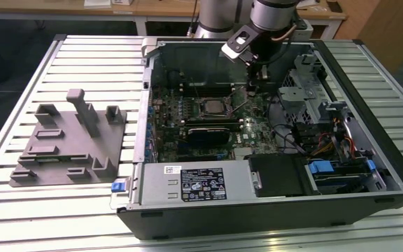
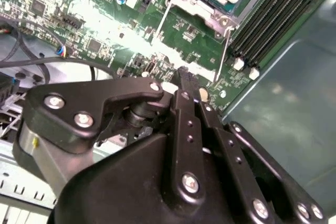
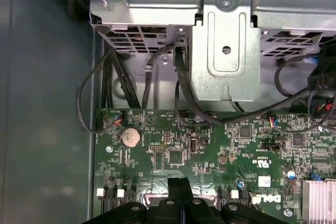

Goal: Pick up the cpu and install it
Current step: 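Close the cpu cover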

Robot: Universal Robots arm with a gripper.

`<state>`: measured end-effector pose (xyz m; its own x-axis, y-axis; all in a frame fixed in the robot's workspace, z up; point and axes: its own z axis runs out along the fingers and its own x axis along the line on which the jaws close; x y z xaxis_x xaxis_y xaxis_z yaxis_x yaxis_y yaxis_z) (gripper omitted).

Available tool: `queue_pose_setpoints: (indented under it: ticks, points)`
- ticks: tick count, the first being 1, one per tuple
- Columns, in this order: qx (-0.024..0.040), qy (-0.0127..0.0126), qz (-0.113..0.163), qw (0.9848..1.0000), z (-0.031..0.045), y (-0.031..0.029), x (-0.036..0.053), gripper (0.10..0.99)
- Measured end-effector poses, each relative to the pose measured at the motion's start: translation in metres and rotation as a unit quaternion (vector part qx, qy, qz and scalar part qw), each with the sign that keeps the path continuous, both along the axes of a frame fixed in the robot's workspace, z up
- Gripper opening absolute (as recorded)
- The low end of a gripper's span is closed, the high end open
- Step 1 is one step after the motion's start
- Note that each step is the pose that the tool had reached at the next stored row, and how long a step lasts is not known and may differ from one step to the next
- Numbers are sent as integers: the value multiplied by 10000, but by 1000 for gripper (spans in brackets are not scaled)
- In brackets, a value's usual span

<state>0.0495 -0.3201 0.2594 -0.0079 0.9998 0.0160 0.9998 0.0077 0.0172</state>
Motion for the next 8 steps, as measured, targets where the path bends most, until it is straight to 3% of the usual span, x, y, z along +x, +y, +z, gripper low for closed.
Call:
queue_pose_setpoints:
  ticks: [3, 8]
  points:
    - [-1, 9, 0, 10000, -1, 0, 74, 106]
    - [-2, 10, 0, 10000, -58, 0, 88, 106]
